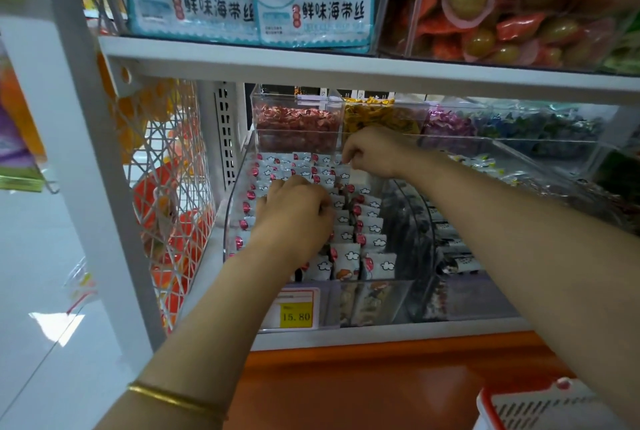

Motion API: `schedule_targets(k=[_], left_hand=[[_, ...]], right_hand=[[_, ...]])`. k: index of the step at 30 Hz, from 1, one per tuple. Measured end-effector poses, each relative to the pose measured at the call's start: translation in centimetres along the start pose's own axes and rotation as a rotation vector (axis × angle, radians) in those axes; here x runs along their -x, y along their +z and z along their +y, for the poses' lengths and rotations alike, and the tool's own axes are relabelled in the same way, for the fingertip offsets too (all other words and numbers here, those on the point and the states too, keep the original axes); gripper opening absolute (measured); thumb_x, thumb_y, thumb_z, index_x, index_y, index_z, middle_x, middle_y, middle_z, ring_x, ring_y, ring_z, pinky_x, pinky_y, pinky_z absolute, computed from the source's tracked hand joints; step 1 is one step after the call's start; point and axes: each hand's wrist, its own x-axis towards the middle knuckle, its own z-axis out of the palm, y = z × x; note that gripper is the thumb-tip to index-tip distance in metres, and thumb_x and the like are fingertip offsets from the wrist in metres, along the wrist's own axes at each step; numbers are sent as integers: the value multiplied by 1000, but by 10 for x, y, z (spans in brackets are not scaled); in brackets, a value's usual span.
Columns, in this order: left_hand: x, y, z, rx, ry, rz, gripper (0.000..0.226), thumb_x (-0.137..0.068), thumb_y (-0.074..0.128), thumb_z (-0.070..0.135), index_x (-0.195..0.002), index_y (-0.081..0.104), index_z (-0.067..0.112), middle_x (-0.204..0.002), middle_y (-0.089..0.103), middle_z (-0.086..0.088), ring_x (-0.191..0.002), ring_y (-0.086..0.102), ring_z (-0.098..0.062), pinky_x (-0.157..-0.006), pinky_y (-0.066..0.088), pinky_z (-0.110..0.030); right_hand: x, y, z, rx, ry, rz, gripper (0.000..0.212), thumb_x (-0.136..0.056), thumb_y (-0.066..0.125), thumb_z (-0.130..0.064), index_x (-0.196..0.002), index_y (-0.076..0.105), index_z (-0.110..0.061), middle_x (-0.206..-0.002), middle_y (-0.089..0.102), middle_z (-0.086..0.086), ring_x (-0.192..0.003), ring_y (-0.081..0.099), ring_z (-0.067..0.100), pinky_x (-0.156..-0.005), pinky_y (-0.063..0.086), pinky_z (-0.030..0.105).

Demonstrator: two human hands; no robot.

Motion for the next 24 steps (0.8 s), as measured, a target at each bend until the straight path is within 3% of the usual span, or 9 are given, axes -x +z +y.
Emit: schedule_targets(k=[3,6,9,12,16,18,20,22,24], left_hand=[[1,-1,-3,25,-1,-2,28,-95,46,27,-117,62,21,-125,53,-6,-119,41,-29,-105,31,-44],[2,-2,-5,47,9,2,27,-94,47,26,-116,63,22,-125,53,-6,-119,41,-29,-105,31,-42],[3,-4,-5,69,2,27,28,-94,46,24,-115,63,21,-124,51,-6,-119,40,-29,-104,31,-40],[5,-5,-4,78,6,33,27,-94,45,21,-114,64,20,-124,51,-6,-118,41,-29,-104,32,-41],[9,-7,-3,161,7,101,28,-94,46,17,-114,65,15,-122,52,-8,-114,45,-30,-98,40,-42],[12,-8,-2,203,13,147,29,-95,47,18,-119,62,14,-126,51,-8,-116,45,-28,-100,39,-36],[15,-12,0,261,6,190,32,-95,48,20,-126,57,15,-131,48,-8,-118,46,-24,-96,35,-24],[18,-16,2,361,-17,198,39,-95,50,22,-133,49,14,-135,46,-10,-116,51,-23,-95,41,-28],[24,-21,4,463,-48,194,45,-95,50,24,-138,43,13,-131,51,-8,-108,55,-20,-89,48,-34]], right_hand=[[-8,10,-8,107,9,47,23,-90,56,-10,-111,64,-14,-116,63,6,-106,57,22,-89,49,37],[-12,19,-14,267,20,33,6,-89,60,-18,-93,64,-16,-99,61,3,-102,54,23,-88,44,37],[-13,19,-15,262,53,47,5,-89,59,-14,-86,63,-13,-94,63,4,-94,57,22,-85,48,36],[-9,13,-10,80,117,101,6,-90,57,-14,-85,58,-16,-95,64,5,-89,58,21,-82,50,37],[8,2,-3,-179,181,306,11,-95,49,-17,-96,57,-9,-95,63,12,-89,59,26,-81,50,39],[21,-6,-2,-283,190,455,13,-94,52,-15,-96,59,-4,-93,62,12,-84,56,23,-72,43,28],[40,-14,-4,-389,226,610,13,-91,56,-11,-96,60,0,-91,61,12,-80,53,21,-66,37,26],[64,-18,-9,-605,288,701,11,-91,56,-7,-96,60,2,-92,63,15,-79,60,24,-74,49,32],[92,-19,-19,-878,315,718,7,-92,54,-4,-94,58,2,-88,63,14,-68,65,17,-68,58,34]])
